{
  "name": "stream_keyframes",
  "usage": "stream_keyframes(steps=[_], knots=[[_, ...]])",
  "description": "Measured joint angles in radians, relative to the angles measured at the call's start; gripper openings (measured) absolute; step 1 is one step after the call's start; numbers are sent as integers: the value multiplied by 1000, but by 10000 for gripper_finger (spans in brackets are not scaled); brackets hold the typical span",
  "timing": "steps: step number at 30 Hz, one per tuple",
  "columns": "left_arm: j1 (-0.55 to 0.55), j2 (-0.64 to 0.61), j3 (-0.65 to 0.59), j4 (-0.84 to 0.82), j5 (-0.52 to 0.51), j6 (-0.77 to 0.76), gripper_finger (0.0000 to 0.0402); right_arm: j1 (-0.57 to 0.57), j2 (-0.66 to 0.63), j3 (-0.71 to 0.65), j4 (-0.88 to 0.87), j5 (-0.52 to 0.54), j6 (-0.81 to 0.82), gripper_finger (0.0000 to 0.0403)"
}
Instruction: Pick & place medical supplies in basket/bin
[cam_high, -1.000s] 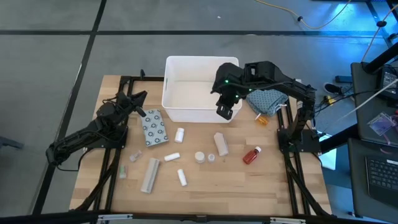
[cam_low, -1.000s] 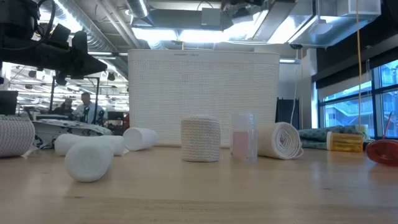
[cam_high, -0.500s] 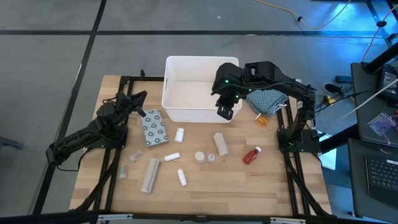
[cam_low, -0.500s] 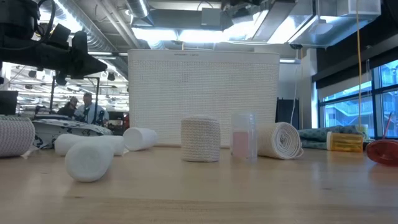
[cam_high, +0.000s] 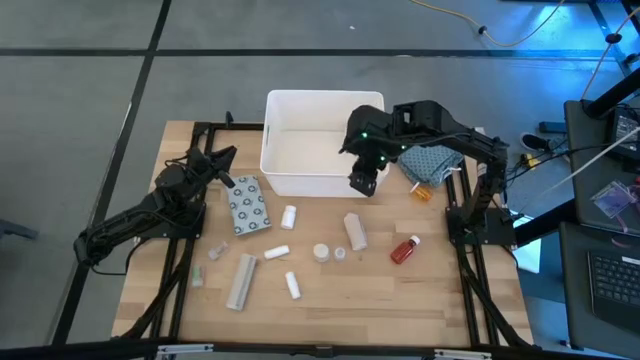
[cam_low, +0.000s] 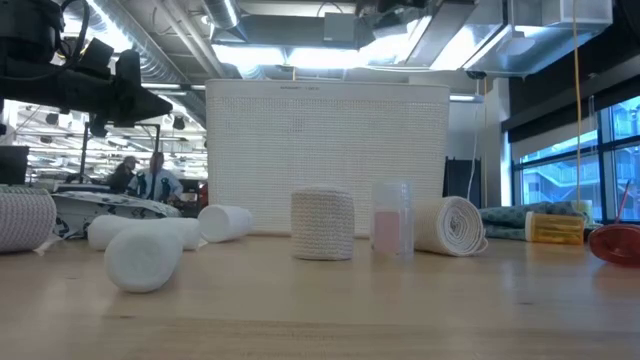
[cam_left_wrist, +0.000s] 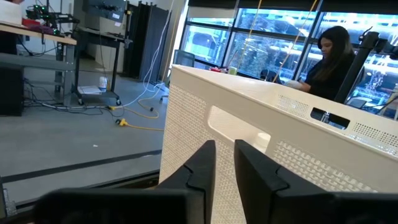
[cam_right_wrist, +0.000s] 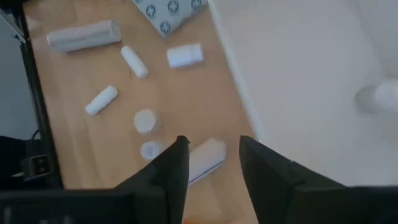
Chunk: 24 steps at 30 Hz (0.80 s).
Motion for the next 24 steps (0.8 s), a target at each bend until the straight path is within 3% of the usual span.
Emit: stream_keyframes(steps=[5,9,13,19,24], knots=[[0,0,0,0,0,0,68,64,-6,-30,-24,-5,194,145],[0,0,0,0,0,0,76,158,-21,-60,-23,-35,189,143],[0,0,0,0,0,0,79,224,-21,-87,-21,-5,288,151],[0,0,0,1,0,0,80,240,-56,-222,-22,-12,451,229],[0,0,0,1,0,-40,81,240,-187,-485,-20,7,592,298]])
